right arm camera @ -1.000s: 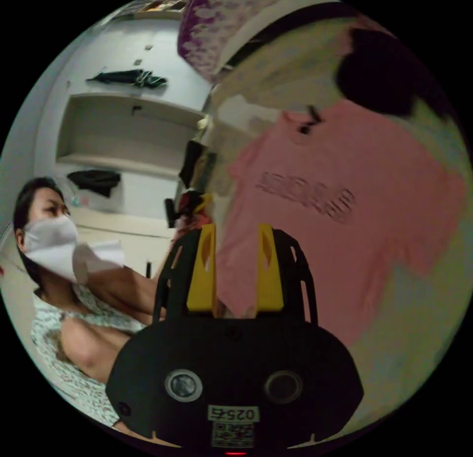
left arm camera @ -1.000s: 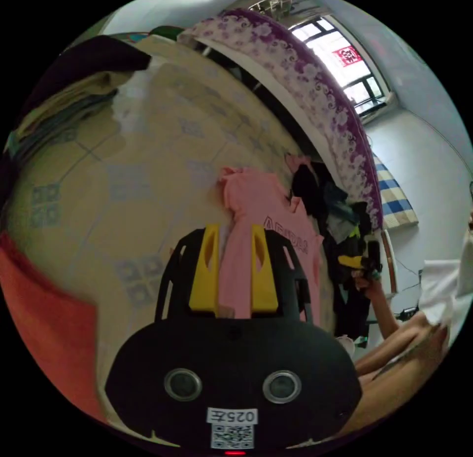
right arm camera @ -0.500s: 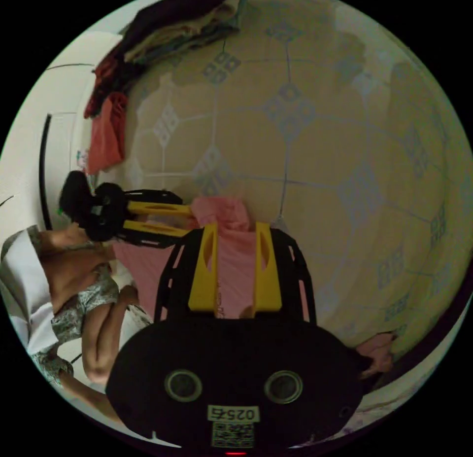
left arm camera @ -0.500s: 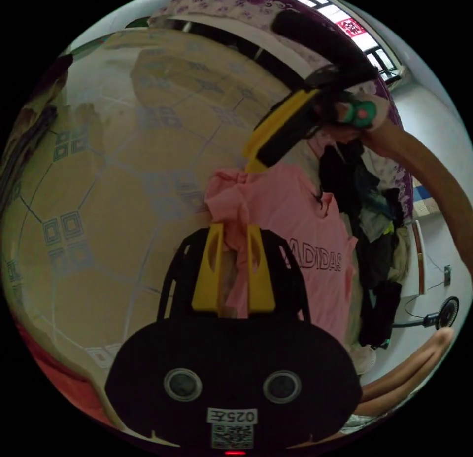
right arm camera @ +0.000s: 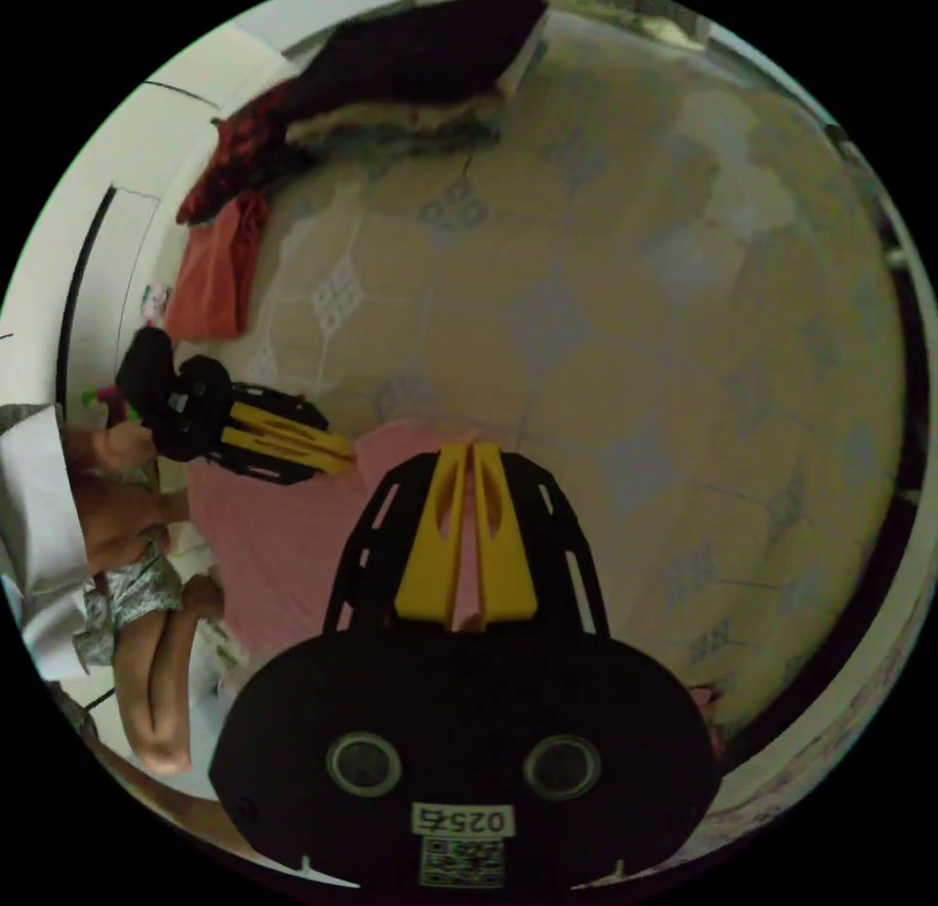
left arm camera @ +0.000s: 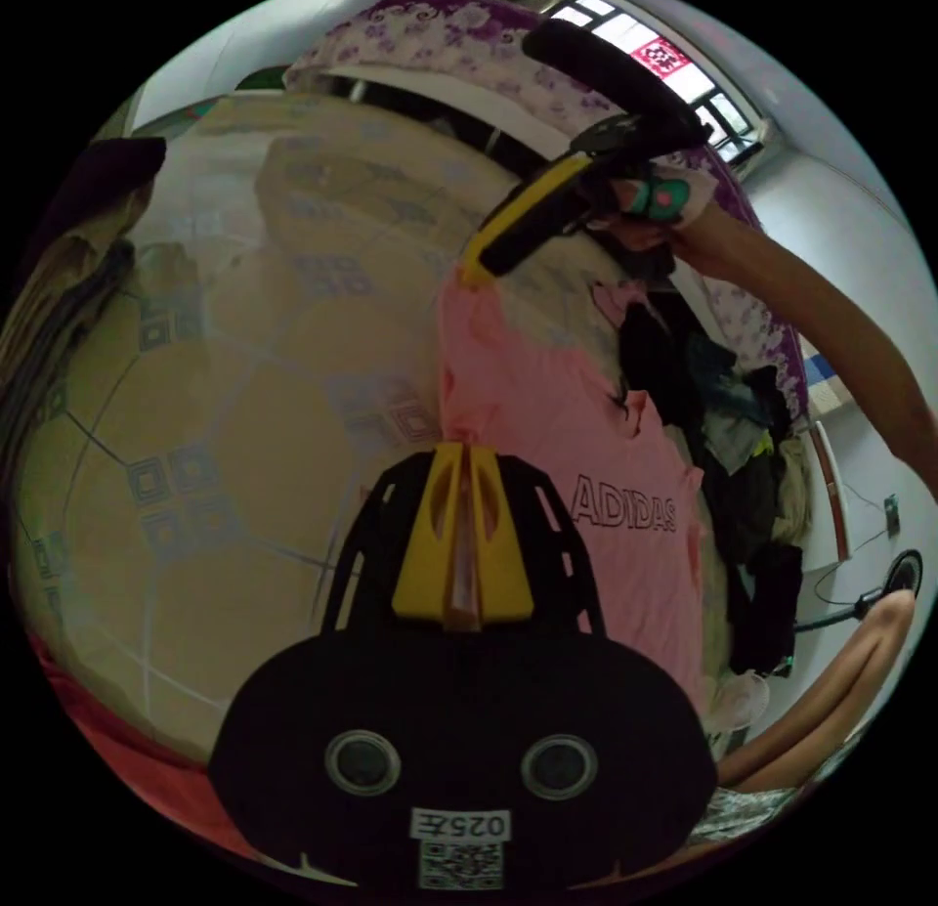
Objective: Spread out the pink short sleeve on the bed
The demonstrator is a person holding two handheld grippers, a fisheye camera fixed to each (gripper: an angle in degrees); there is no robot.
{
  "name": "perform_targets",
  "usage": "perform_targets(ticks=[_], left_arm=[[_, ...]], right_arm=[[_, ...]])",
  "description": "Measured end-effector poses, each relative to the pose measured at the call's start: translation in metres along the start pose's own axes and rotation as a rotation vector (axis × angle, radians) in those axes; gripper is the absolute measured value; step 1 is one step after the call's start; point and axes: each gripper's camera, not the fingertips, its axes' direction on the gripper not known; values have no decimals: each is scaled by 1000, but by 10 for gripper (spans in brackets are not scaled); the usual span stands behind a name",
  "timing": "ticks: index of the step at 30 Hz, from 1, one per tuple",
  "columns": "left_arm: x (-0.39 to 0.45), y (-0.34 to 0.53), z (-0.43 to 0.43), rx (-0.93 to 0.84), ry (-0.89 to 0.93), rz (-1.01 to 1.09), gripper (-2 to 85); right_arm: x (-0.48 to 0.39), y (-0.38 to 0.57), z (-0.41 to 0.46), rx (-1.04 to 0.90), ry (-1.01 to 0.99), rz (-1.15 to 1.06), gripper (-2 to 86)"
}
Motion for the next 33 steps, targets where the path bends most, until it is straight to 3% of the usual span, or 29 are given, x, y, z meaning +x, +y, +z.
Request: perform_targets(ticks=[4, 8, 12, 17, 21, 25, 29, 33], left_arm=[[-9, -1, 1, 41, -100, -18, -8], [-25, -3, 13, -19, -45, -90, 13], [-51, 12, -4, 64, 30, -209, 35], [-79, -1, 9, 20, 258, -316, 50], [-56, -25, 39, -122, 158, -234, 13], [-28, -8, 13, 11, -21, -196, -6], [-17, 6, 19, -11, -52, -162, 4], [-23, 3, 28, -30, 15, -194, 6]], right_arm=[[41, -30, 52, 22, -142, 46, -5], [48, -57, 101, -33, -150, 70, 27], [48, -67, 128, -71, -148, 116, 179], [42, -59, 155, -57, -147, 166, 103], [56, -66, 198, -172, -204, 225, 120], [66, -65, 210, -189, -206, 401, 116], [55, -67, 243, -292, -149, 419, 84], [44, -55, 242, -234, -56, 412, 53]])
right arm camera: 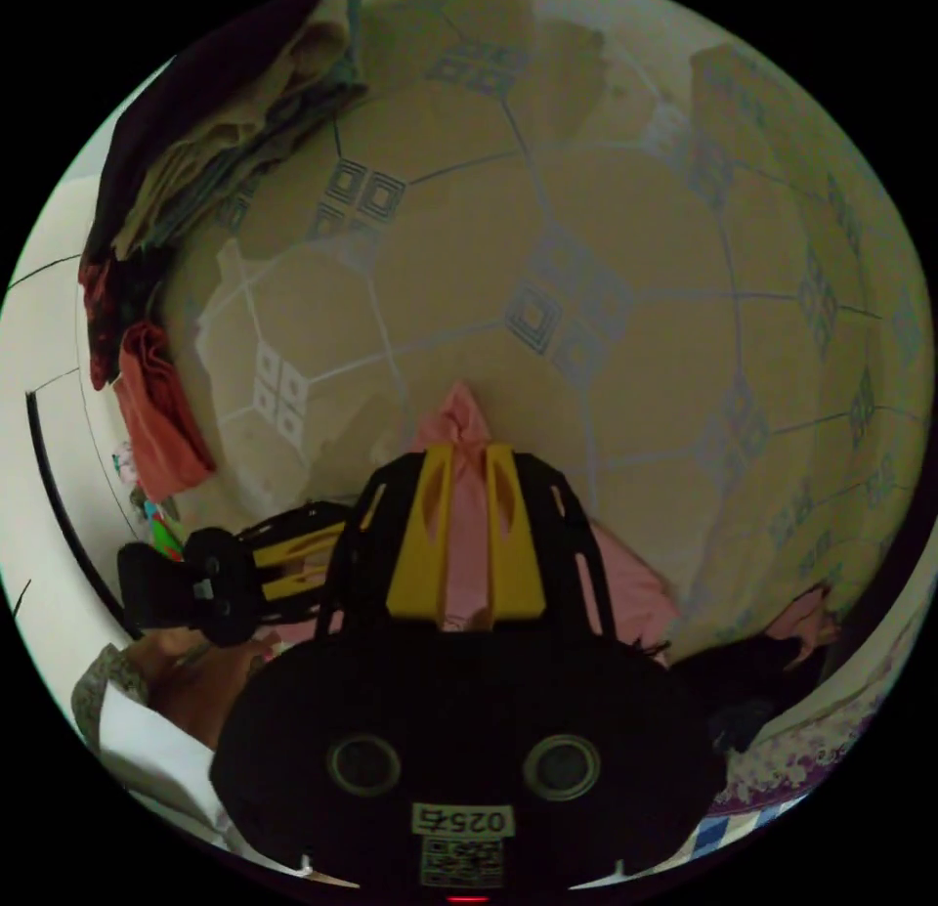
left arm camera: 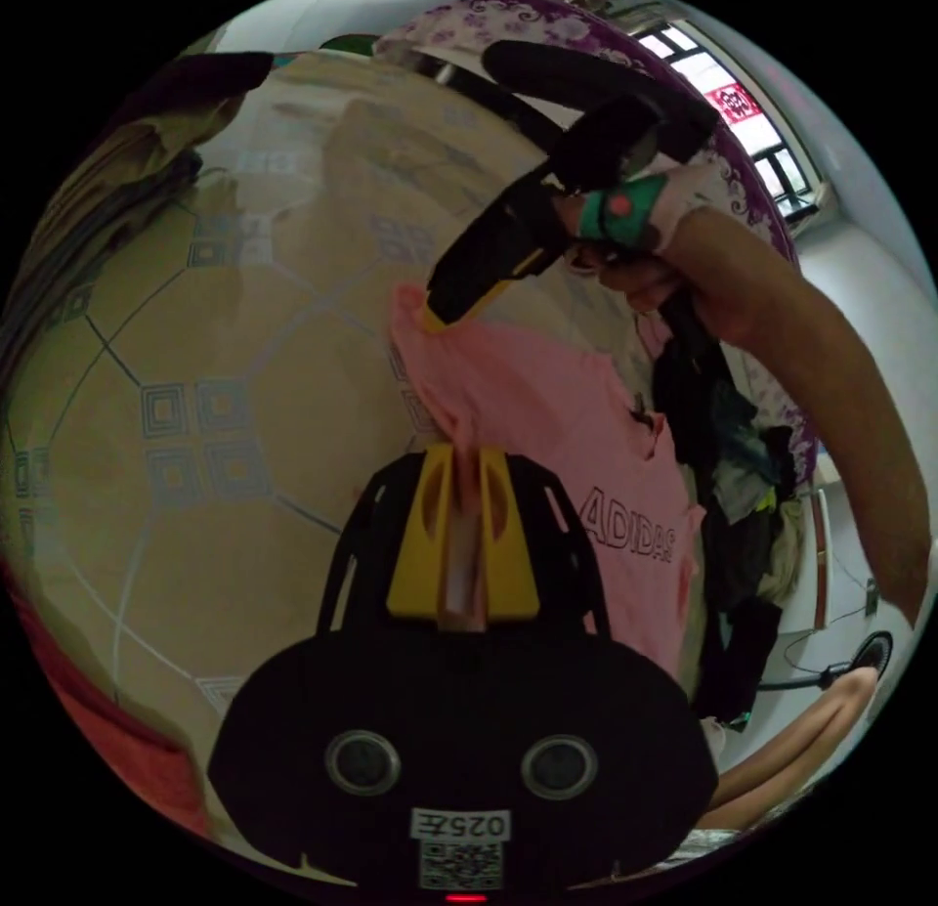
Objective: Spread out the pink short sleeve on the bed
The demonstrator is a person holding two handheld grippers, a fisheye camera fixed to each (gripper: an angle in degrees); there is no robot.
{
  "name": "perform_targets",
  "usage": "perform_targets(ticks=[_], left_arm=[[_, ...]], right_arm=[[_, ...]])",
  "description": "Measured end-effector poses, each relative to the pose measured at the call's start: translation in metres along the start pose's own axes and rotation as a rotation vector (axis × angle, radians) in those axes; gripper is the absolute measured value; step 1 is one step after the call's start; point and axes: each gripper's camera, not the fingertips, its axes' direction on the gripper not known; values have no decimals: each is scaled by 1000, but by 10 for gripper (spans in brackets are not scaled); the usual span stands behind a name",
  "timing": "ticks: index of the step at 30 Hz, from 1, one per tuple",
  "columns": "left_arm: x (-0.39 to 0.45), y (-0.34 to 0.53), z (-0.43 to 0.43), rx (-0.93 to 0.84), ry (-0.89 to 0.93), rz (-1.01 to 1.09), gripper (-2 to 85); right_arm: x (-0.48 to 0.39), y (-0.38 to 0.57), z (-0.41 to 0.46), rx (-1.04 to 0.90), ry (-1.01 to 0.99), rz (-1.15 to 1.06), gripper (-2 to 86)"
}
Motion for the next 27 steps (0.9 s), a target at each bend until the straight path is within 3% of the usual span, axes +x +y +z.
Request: perform_targets(ticks=[6, 10, 14, 18, 22, 27], left_arm=[[3, 3, -4, 64, 52, -66, -16], [52, 20, -34, 230, 33, 63, -17], [121, 36, -33, 227, 6, 299, -16], [180, 64, 21, 66, -80, 566, -3], [183, 80, 59, -99, -90, 571, 14], [193, 81, 27, -91, 1, 611, 29]], right_arm=[[11, 46, -2, 116, 107, -109, 15], [63, 140, -37, 360, -73, -140, 11], [131, 259, -48, 642, -315, -172, 23], [214, 388, 23, 811, -509, 130, 79], [259, 470, 108, 815, -687, 417, 125], [276, 499, 113, 824, -611, 472, 155]])
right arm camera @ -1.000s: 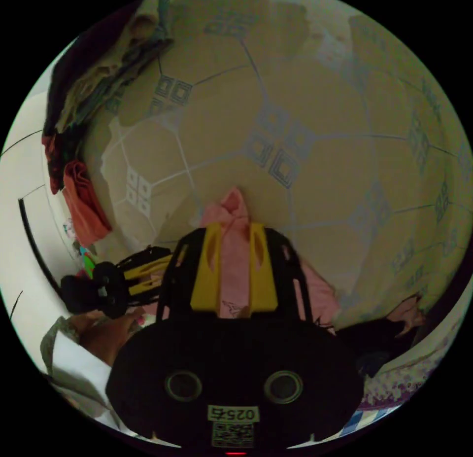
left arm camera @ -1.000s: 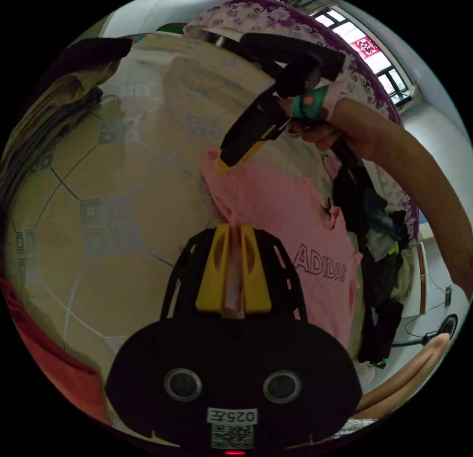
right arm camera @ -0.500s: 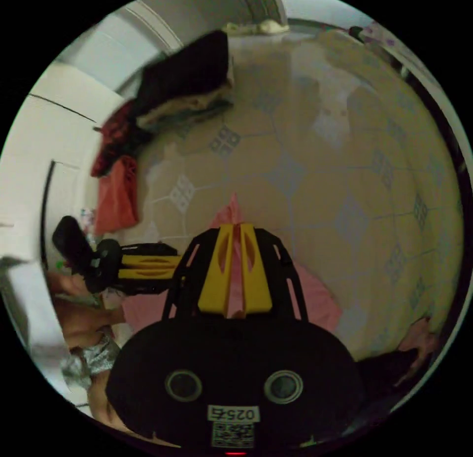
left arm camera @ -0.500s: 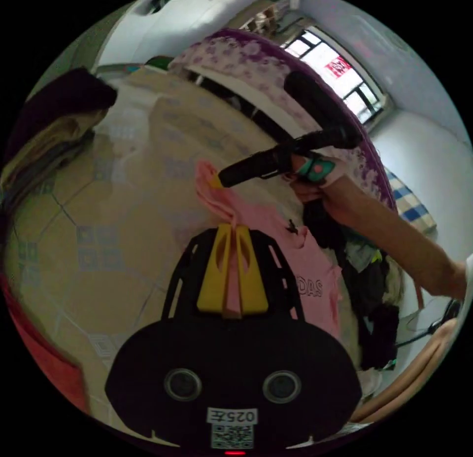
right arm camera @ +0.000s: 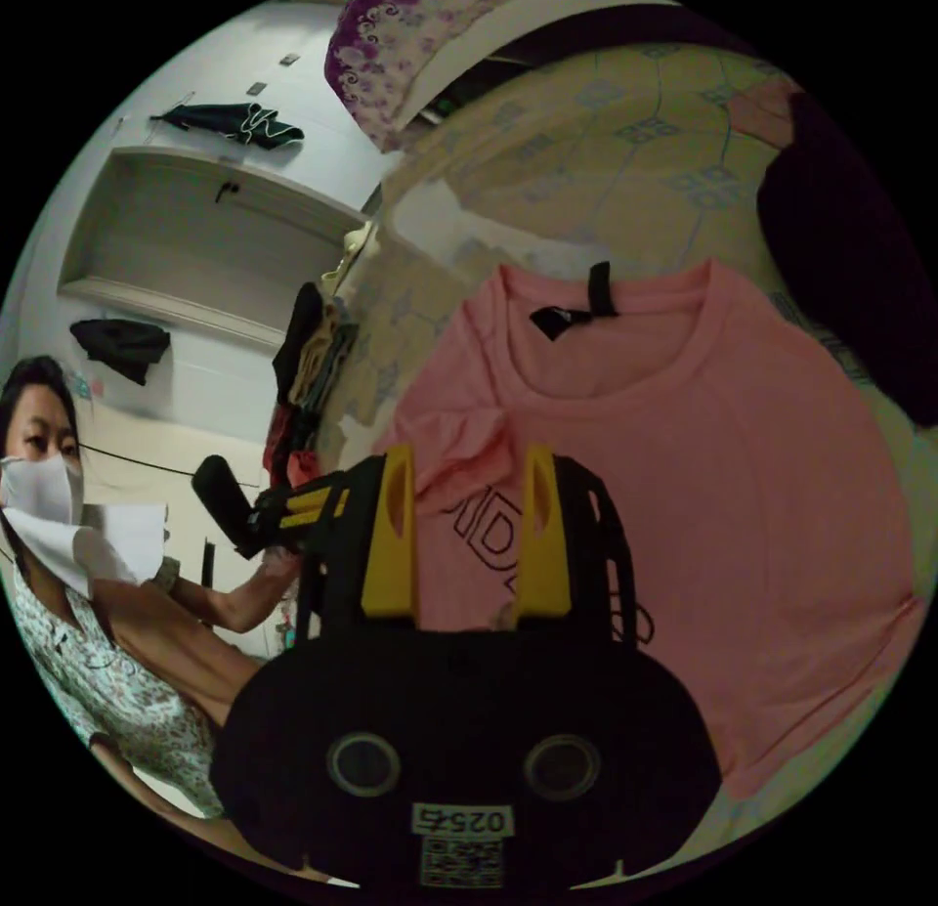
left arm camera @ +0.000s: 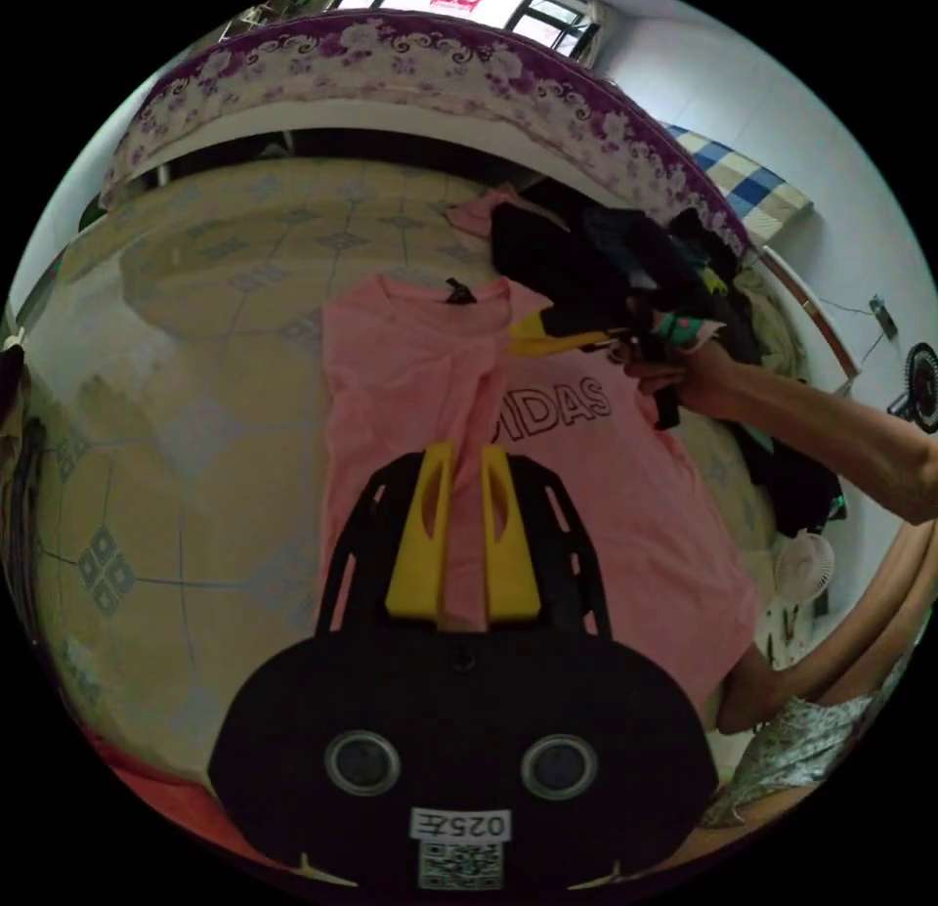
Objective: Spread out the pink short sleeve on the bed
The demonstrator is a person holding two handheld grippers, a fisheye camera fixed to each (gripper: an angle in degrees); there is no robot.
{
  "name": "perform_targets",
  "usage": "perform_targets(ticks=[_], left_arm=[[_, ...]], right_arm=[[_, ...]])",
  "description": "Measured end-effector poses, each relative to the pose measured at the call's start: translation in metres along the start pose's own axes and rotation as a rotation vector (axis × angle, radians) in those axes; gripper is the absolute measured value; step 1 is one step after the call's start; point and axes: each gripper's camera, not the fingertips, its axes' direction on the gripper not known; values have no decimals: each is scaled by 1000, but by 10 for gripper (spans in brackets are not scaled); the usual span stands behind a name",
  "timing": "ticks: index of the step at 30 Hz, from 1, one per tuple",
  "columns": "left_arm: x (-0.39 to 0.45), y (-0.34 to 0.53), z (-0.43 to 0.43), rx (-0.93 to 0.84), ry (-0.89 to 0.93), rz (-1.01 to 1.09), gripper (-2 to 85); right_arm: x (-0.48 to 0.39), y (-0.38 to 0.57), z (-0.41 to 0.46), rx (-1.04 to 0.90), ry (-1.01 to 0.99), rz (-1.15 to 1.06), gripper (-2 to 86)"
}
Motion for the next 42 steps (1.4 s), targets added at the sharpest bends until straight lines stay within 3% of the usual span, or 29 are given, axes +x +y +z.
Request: perform_targets(ticks=[2, 6, 12, 16, 22, 33, 37, 42], left_arm=[[1, -3, -15, 37, -3, -13, 32], [-4, -16, -20, 14, -185, -64, 38], [52, -1, 7, -84, -431, 271, 37], [79, 2, 34, -152, -634, 410, 18], [77, -7, 20, -99, -417, 331, -4], [66, -3, 46, -184, -433, 329, -2], [54, 3, 40, -133, -397, 256, -9], [33, 23, 12, -9, -362, 84, -10]], right_arm=[[-3, -10, -5, 12, -15, -51, 147], [-17, -62, 11, -75, 31, -163, 141], [-4, -143, 71, -380, 183, -181, 136], [10, -166, 93, -484, 56, -145, 117], [26, -169, 113, -549, 117, -121, 110], [52, -156, 143, -576, 92, -94, 78], [47, -150, 145, -532, 86, -126, 7], [24, -155, 152, -540, 140, -192, -6]])
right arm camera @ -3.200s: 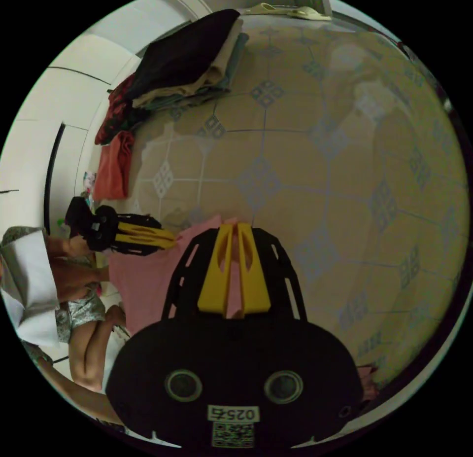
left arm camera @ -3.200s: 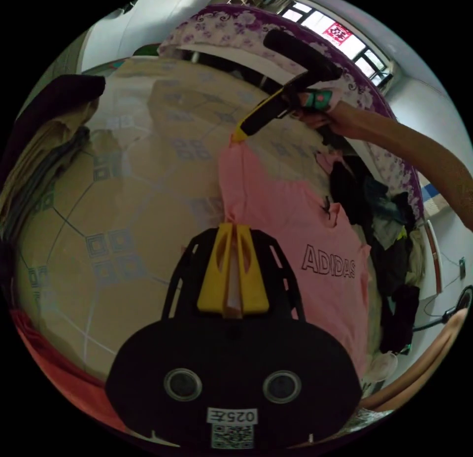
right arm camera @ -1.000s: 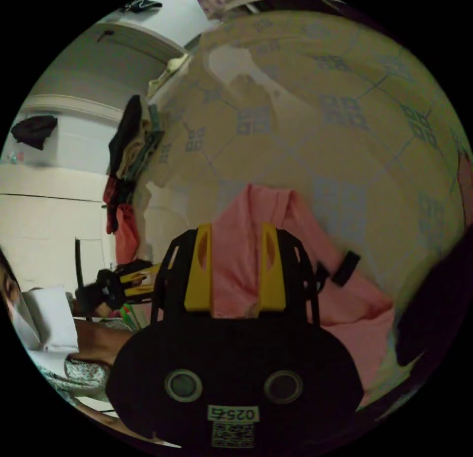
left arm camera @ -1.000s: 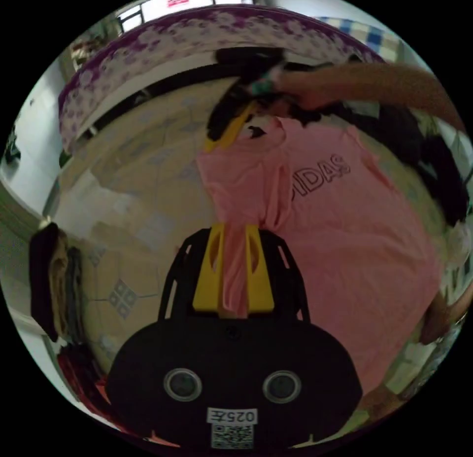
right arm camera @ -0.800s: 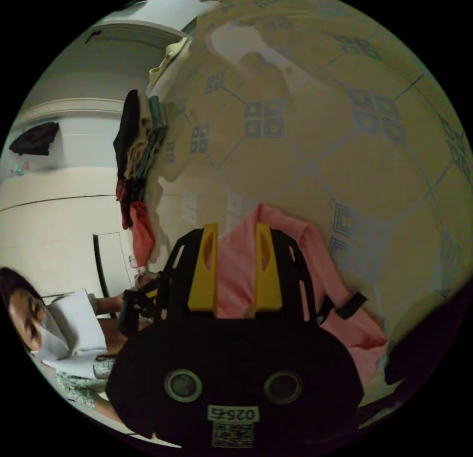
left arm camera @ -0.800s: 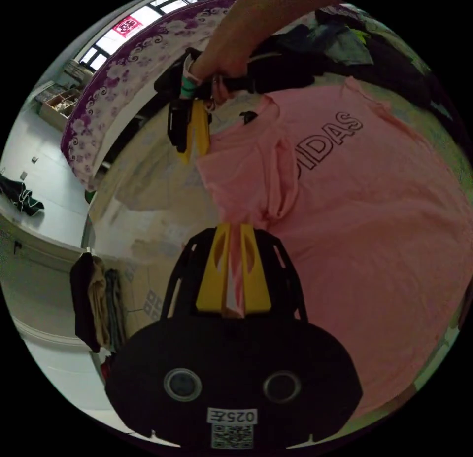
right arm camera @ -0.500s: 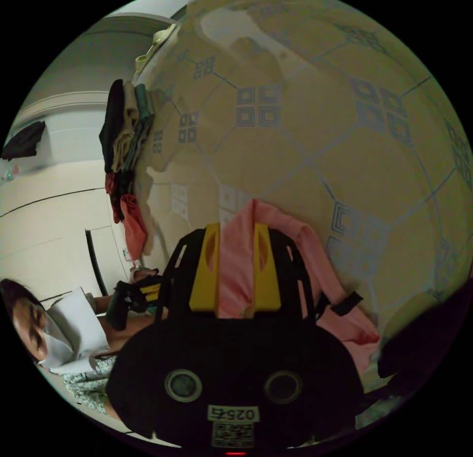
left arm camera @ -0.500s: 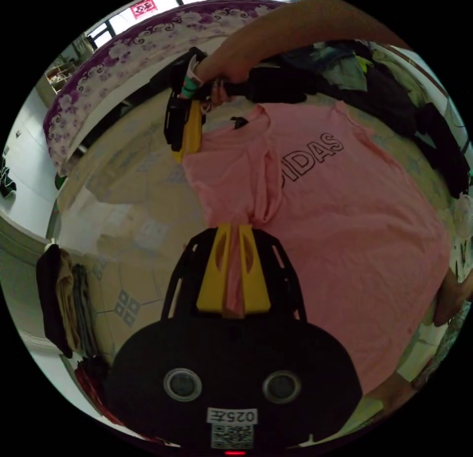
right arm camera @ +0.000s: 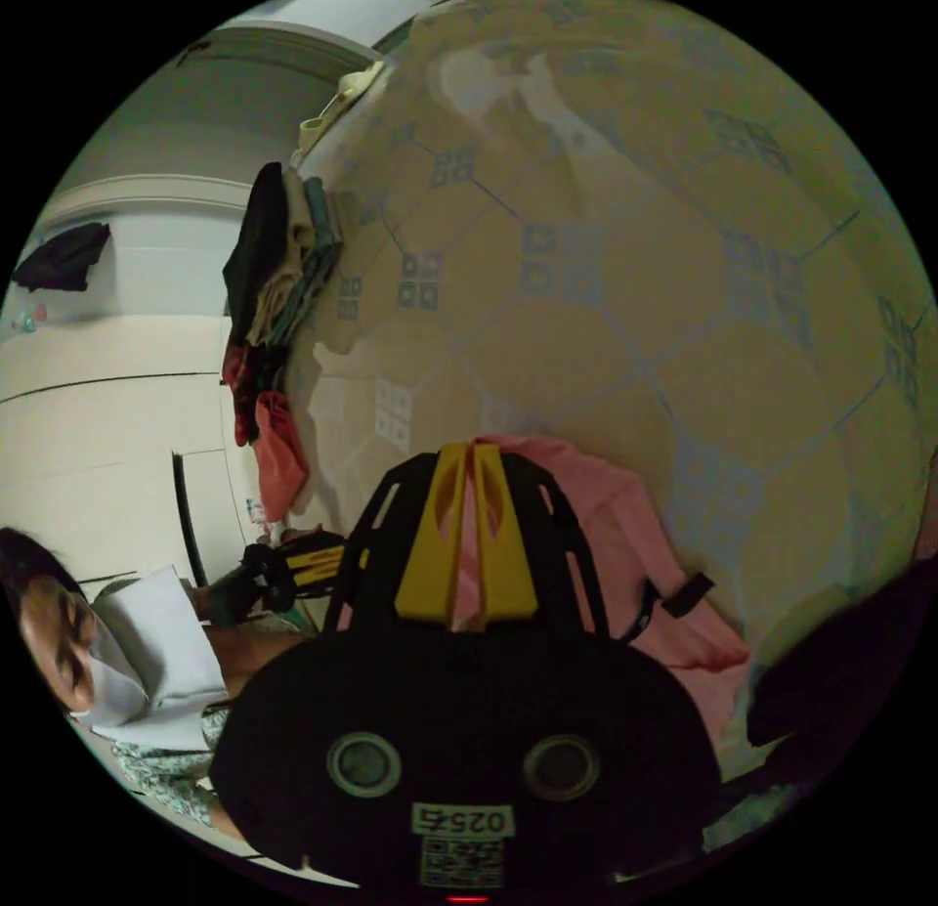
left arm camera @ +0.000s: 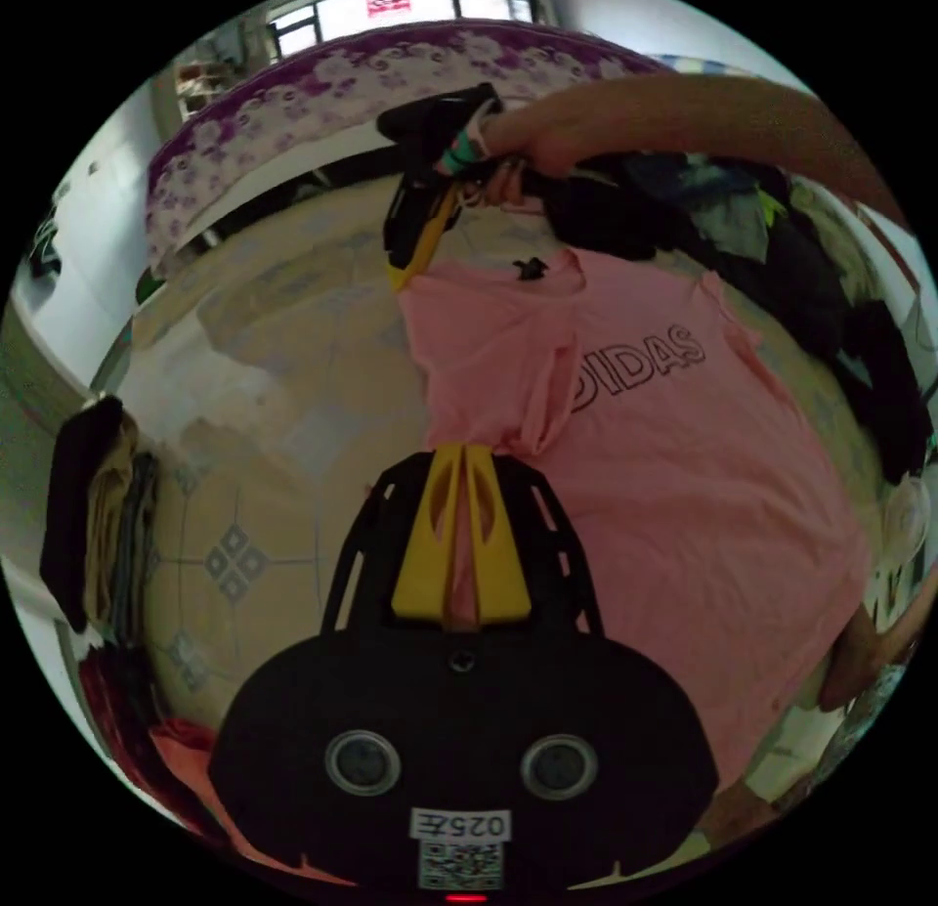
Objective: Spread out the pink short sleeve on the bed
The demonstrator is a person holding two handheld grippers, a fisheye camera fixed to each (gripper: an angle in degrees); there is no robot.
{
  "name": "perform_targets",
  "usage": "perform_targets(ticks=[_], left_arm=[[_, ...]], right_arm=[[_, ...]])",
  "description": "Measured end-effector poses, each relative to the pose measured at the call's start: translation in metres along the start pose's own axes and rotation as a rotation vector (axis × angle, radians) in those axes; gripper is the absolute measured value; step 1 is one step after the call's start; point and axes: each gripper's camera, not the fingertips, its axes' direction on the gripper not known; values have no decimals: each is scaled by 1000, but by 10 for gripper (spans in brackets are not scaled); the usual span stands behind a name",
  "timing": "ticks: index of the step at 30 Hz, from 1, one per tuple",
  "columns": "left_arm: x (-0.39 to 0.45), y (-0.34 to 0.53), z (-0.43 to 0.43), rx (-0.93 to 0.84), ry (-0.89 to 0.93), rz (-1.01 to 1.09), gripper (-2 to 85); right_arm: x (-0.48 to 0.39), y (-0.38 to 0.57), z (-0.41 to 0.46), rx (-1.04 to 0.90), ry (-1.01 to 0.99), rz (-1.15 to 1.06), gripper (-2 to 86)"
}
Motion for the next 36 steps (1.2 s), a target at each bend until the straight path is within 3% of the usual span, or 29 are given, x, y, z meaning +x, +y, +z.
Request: perform_targets(ticks=[5, 9, 19, 24, 36], left_arm=[[-39, 31, 4, 61, 52, -254, -11], [-64, 52, 18, 57, 111, -386, -11], [-75, 76, 44, 28, 137, -403, -10], [-76, 84, 51, 28, 134, -406, -11], [-80, 106, 55, 89, 135, -411, -11]], right_arm=[[3, -40, 29, -108, 17, 34, -7], [25, -63, 66, -175, -106, 134, -6], [45, -52, 93, -131, -265, 60, 77], [46, -51, 110, -182, -186, 37, 103], [29, -64, 138, -172, -268, -21, -8]])
